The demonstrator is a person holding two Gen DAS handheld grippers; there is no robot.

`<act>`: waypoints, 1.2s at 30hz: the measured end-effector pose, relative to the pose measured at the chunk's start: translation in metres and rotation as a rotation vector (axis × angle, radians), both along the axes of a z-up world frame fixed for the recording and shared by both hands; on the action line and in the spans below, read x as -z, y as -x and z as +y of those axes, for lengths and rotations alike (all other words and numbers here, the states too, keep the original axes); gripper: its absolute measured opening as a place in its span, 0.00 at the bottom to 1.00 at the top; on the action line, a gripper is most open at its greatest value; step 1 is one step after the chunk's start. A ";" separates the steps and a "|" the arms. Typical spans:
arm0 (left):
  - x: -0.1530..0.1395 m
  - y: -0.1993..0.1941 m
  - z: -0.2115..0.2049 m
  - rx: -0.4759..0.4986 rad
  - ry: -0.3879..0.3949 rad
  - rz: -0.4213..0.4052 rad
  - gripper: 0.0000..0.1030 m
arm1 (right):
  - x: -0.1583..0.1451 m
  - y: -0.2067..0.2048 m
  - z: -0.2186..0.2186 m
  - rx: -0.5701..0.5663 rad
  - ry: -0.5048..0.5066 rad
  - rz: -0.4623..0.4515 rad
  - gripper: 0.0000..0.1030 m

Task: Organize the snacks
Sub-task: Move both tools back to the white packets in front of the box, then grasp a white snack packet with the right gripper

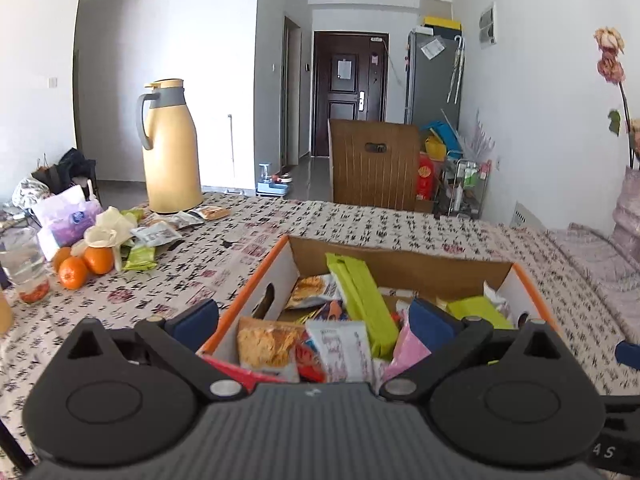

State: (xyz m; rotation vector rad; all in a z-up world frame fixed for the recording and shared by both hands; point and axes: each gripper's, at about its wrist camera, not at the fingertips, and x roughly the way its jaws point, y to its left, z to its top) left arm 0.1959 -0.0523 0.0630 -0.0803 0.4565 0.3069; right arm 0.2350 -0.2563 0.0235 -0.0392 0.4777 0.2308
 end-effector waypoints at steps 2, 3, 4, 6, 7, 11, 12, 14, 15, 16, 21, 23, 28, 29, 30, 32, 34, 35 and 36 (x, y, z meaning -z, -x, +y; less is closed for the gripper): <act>0.003 0.007 -0.001 -0.003 -0.007 0.015 1.00 | 0.002 0.009 -0.001 -0.019 0.002 0.014 1.00; 0.005 0.010 -0.001 -0.003 -0.011 0.025 1.00 | 0.004 0.013 -0.001 -0.028 0.006 0.021 1.00; 0.007 0.013 -0.001 -0.003 -0.014 0.035 1.00 | 0.005 0.017 -0.001 -0.035 0.008 0.029 1.00; 0.012 0.019 0.000 0.004 -0.013 0.055 1.00 | 0.010 0.023 0.000 -0.043 0.010 0.046 1.00; 0.015 0.021 0.000 0.009 -0.012 0.066 1.00 | 0.012 0.027 0.001 -0.044 0.008 0.054 1.00; 0.029 0.031 0.004 0.039 -0.008 0.102 1.00 | 0.021 0.039 0.007 -0.051 0.007 0.078 1.00; 0.032 0.033 0.005 0.049 -0.007 0.111 1.00 | 0.023 0.041 0.009 -0.051 0.007 0.083 1.00; 0.038 0.036 0.008 0.069 -0.005 0.123 1.00 | 0.027 0.045 0.014 -0.052 0.006 0.091 1.00; 0.041 0.037 0.010 0.079 -0.003 0.129 1.00 | 0.029 0.046 0.016 -0.048 0.004 0.096 1.00; 0.042 0.037 0.012 0.088 0.000 0.134 1.00 | 0.030 0.047 0.019 -0.044 0.000 0.104 1.00; 0.046 0.040 0.027 0.130 0.006 0.139 1.00 | 0.038 0.045 0.032 -0.025 -0.028 0.150 1.00; 0.046 0.041 0.035 0.139 0.015 0.135 1.00 | 0.041 0.041 0.039 -0.013 -0.024 0.164 1.00; 0.051 0.038 0.053 0.150 0.046 0.142 1.00 | 0.046 0.031 0.056 -0.003 0.012 0.199 1.00; 0.052 0.037 0.055 0.153 0.052 0.144 1.00 | 0.048 0.028 0.059 -0.001 0.020 0.211 1.00; 0.054 0.037 0.058 0.157 0.058 0.146 1.00 | 0.050 0.025 0.062 -0.001 0.027 0.224 1.00; 0.056 0.036 0.062 0.160 0.071 0.149 1.00 | 0.055 0.019 0.068 0.004 0.042 0.249 0.98; 0.058 0.036 0.066 0.167 0.082 0.153 1.00 | 0.058 0.015 0.073 0.006 0.036 0.272 0.93; 0.059 0.036 0.067 0.169 0.082 0.156 1.00 | 0.060 0.013 0.074 0.007 0.027 0.282 0.92; 0.060 0.036 0.069 0.170 0.082 0.160 1.00 | 0.061 0.011 0.076 0.008 0.026 0.288 0.90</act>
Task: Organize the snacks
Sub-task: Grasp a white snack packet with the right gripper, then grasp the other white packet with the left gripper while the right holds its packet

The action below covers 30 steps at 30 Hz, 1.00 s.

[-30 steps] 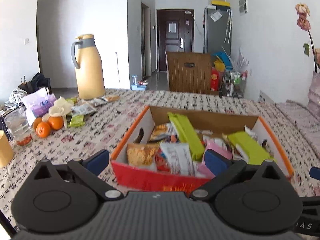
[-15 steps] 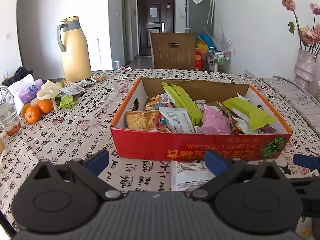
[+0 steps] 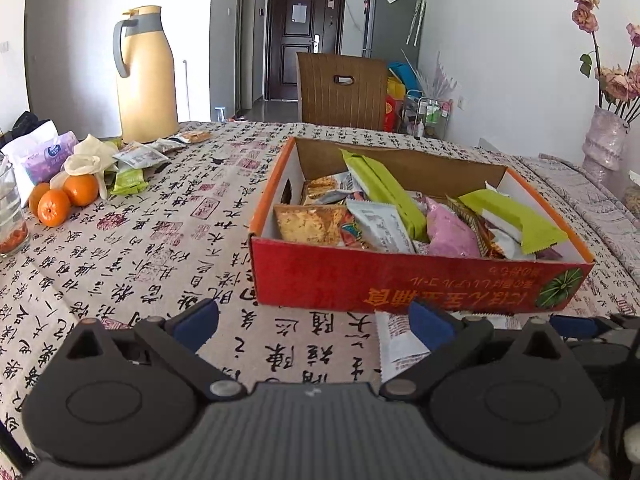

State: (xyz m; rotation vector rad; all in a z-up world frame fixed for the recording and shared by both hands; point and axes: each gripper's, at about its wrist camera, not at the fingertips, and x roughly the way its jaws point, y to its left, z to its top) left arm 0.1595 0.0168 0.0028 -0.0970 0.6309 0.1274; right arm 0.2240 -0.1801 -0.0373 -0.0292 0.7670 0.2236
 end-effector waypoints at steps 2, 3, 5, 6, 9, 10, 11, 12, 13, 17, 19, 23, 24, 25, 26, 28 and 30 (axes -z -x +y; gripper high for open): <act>0.001 -0.001 0.004 -0.002 0.003 0.007 1.00 | 0.004 -0.002 0.004 0.000 0.001 0.011 0.80; 0.002 -0.001 0.006 -0.003 0.006 0.008 1.00 | 0.005 -0.003 0.006 -0.001 0.002 0.017 0.79; 0.003 0.000 0.009 -0.004 0.012 0.009 1.00 | 0.008 -0.002 0.009 0.002 0.022 0.007 0.77; 0.004 -0.001 0.009 -0.005 0.015 0.011 1.00 | 0.008 -0.002 0.010 0.002 0.027 0.002 0.76; 0.006 -0.002 0.010 -0.007 0.024 0.019 1.00 | 0.008 0.000 0.010 -0.008 0.031 -0.013 0.67; 0.007 -0.003 0.009 -0.007 0.026 0.022 1.00 | 0.007 0.001 0.011 -0.019 0.031 -0.020 0.59; 0.008 -0.003 0.008 -0.007 0.027 0.024 1.00 | 0.007 0.003 0.012 -0.034 0.030 -0.028 0.48; 0.008 -0.003 0.008 -0.007 0.028 0.025 1.00 | 0.006 0.005 0.014 -0.045 0.031 -0.033 0.47; 0.009 -0.003 0.007 -0.008 0.029 0.027 1.00 | 0.006 0.006 0.014 -0.050 0.039 -0.038 0.46; 0.009 -0.003 0.003 -0.009 0.022 0.029 1.00 | 0.002 0.011 0.012 -0.060 0.032 -0.053 0.44; 0.010 -0.005 -0.001 -0.007 0.017 0.034 1.00 | -0.001 0.016 0.009 -0.055 0.027 -0.074 0.44; 0.010 -0.008 -0.009 0.008 0.010 0.044 1.00 | -0.008 0.023 -0.003 -0.043 0.017 -0.110 0.44; 0.010 -0.009 -0.012 0.012 0.007 0.047 1.00 | -0.010 0.025 -0.007 -0.037 0.016 -0.117 0.44; 0.010 -0.011 -0.015 0.018 0.004 0.051 1.00 | -0.011 0.027 -0.012 -0.029 0.014 -0.124 0.44; 0.011 -0.013 -0.018 0.023 0.004 0.055 1.00 | -0.012 0.029 -0.016 -0.022 0.014 -0.129 0.44; 0.012 -0.017 -0.025 0.036 0.003 0.065 1.00 | -0.014 0.031 -0.028 0.001 0.010 -0.141 0.44; 0.013 -0.022 -0.032 0.045 -0.004 0.077 1.00 | -0.016 0.033 -0.039 0.028 0.006 -0.150 0.44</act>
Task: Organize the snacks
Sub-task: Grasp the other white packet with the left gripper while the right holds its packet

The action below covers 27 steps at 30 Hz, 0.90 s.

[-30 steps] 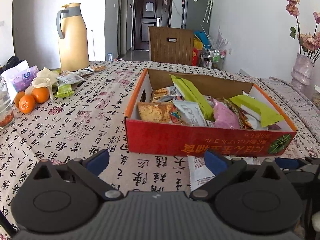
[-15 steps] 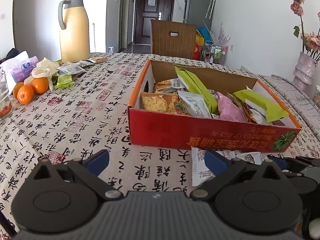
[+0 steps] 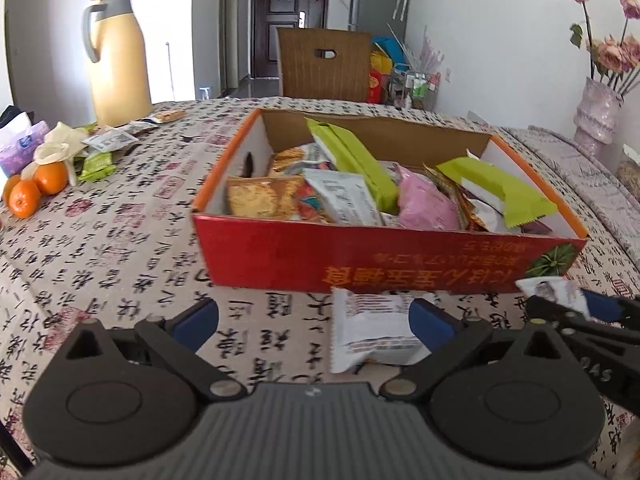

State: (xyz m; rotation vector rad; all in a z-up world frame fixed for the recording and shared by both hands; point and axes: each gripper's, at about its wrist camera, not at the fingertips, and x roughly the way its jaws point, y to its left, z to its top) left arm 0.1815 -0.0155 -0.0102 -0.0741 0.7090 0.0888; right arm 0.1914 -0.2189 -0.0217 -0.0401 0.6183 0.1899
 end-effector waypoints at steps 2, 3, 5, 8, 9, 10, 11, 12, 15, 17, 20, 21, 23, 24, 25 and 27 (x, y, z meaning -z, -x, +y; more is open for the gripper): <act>0.002 -0.007 -0.007 0.009 -0.001 0.017 1.00 | -0.001 0.001 -0.012 0.032 -0.008 -0.010 0.44; 0.003 -0.009 -0.011 0.014 0.000 0.025 1.00 | -0.002 0.001 -0.017 0.046 -0.012 -0.014 0.44; 0.005 -0.015 -0.018 0.022 0.004 0.041 1.00 | -0.002 0.002 -0.027 0.074 -0.020 -0.022 0.44; 0.010 -0.024 -0.027 0.031 0.001 0.063 1.00 | -0.001 0.004 -0.040 0.107 -0.029 -0.027 0.44; 0.012 -0.026 -0.030 0.031 0.001 0.073 1.00 | 0.000 0.003 -0.043 0.114 -0.032 -0.026 0.44; 0.014 -0.029 -0.033 0.030 0.000 0.084 1.00 | 0.000 0.003 -0.046 0.122 -0.035 -0.025 0.44; 0.017 -0.031 -0.034 0.028 0.000 0.093 1.00 | 0.001 0.004 -0.048 0.127 -0.038 -0.024 0.44; 0.020 -0.033 -0.036 0.027 -0.001 0.103 1.00 | 0.002 0.004 -0.049 0.130 -0.040 -0.023 0.44; 0.027 -0.038 -0.040 0.025 -0.011 0.126 1.00 | 0.005 0.003 -0.052 0.133 -0.046 -0.018 0.44; 0.033 -0.040 -0.041 0.019 -0.024 0.142 1.00 | 0.007 0.003 -0.053 0.132 -0.049 -0.015 0.44; 0.034 -0.041 -0.041 0.015 -0.030 0.133 1.00 | 0.009 0.002 -0.051 0.126 -0.052 -0.010 0.44; 0.035 -0.041 -0.041 0.013 -0.029 0.130 1.00 | 0.009 0.002 -0.051 0.124 -0.052 -0.009 0.44; 0.035 -0.041 -0.042 0.012 -0.032 0.122 1.00 | 0.010 0.001 -0.050 0.123 -0.054 -0.005 0.44; 0.035 -0.040 -0.042 0.012 -0.034 0.120 1.00 | 0.011 0.001 -0.050 0.122 -0.055 -0.005 0.44; 0.035 -0.040 -0.042 0.012 -0.034 0.119 1.00 | 0.011 0.001 -0.049 0.121 -0.056 -0.005 0.44; 0.035 -0.040 -0.042 0.014 -0.034 0.119 0.99 | 0.011 0.001 -0.050 0.121 -0.057 -0.004 0.44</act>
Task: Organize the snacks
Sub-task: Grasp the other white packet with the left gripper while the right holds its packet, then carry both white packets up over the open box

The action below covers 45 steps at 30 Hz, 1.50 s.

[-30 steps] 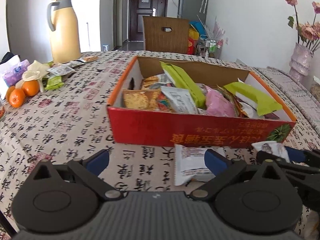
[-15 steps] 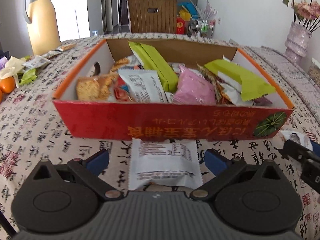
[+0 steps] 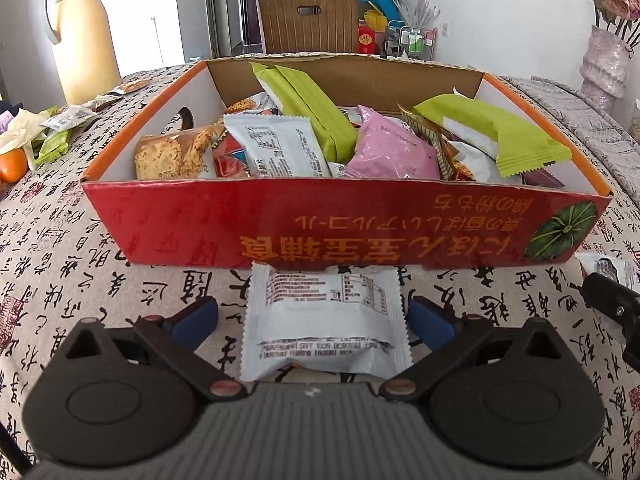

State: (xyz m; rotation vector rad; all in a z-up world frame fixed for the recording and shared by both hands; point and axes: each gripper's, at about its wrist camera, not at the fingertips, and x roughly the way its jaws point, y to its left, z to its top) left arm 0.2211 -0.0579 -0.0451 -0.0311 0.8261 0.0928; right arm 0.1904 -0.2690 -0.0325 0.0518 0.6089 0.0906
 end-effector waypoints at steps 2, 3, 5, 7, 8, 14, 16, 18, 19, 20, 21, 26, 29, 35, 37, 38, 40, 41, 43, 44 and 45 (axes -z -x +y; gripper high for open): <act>-0.001 0.002 -0.002 0.005 -0.003 -0.005 0.96 | 0.000 0.001 0.000 -0.002 -0.001 0.000 0.44; -0.001 0.003 -0.002 0.010 -0.002 -0.007 0.93 | -0.001 0.001 0.000 -0.003 -0.001 0.000 0.44; -0.003 0.006 -0.003 0.023 0.000 -0.013 0.86 | -0.001 0.001 0.001 -0.006 0.000 0.000 0.44; -0.005 0.009 -0.003 0.027 0.001 -0.019 0.77 | -0.001 0.003 0.002 -0.009 0.001 -0.001 0.44; -0.005 0.010 -0.003 0.023 0.003 -0.018 0.77 | -0.001 0.003 0.003 -0.011 0.001 -0.001 0.44; -0.009 0.022 -0.001 0.027 -0.007 -0.045 0.65 | -0.003 0.009 0.007 -0.020 0.008 -0.005 0.44; -0.012 0.026 0.001 0.037 0.005 -0.057 0.60 | -0.004 0.011 0.009 -0.023 0.010 -0.009 0.44; -0.013 0.030 0.004 0.044 0.012 -0.061 0.56 | -0.005 0.013 0.010 -0.025 0.012 -0.011 0.44; -0.014 0.032 0.005 0.048 0.016 -0.065 0.53 | -0.005 0.014 0.011 -0.026 0.013 -0.013 0.44; -0.015 0.033 0.006 0.048 0.021 -0.068 0.53 | -0.006 0.015 0.011 -0.028 0.014 -0.014 0.44; -0.016 0.035 0.008 0.046 0.026 -0.072 0.52 | -0.006 0.016 0.012 -0.030 0.015 -0.015 0.44; -0.024 0.048 0.014 0.057 0.032 -0.113 0.52 | -0.007 0.020 0.015 -0.039 0.022 -0.017 0.44; -0.030 0.056 0.018 0.068 0.040 -0.136 0.52 | -0.007 0.024 0.018 -0.045 0.025 -0.019 0.44; -0.048 0.074 0.025 0.091 0.043 -0.210 0.52 | -0.009 0.035 0.023 -0.059 0.026 -0.026 0.44; -0.055 0.077 0.027 0.091 0.042 -0.234 0.52 | -0.013 0.038 0.026 -0.065 0.026 -0.038 0.44; -0.058 0.079 0.028 0.090 0.045 -0.248 0.52 | -0.015 0.040 0.028 -0.068 0.025 -0.047 0.44; -0.065 0.081 0.030 0.089 0.044 -0.272 0.52 | -0.020 0.043 0.030 -0.073 0.024 -0.062 0.44; -0.068 0.081 0.031 0.088 0.044 -0.282 0.52 | -0.023 0.043 0.031 -0.074 0.023 -0.068 0.44; -0.074 0.080 0.032 0.088 0.043 -0.303 0.52 | -0.028 0.043 0.034 -0.077 0.022 -0.083 0.44; -0.077 0.079 0.033 0.088 0.043 -0.312 0.52 | -0.030 0.043 0.035 -0.079 0.022 -0.090 0.44; -0.080 0.078 0.033 0.087 0.043 -0.321 0.52 | -0.032 0.042 0.037 -0.080 0.022 -0.096 0.44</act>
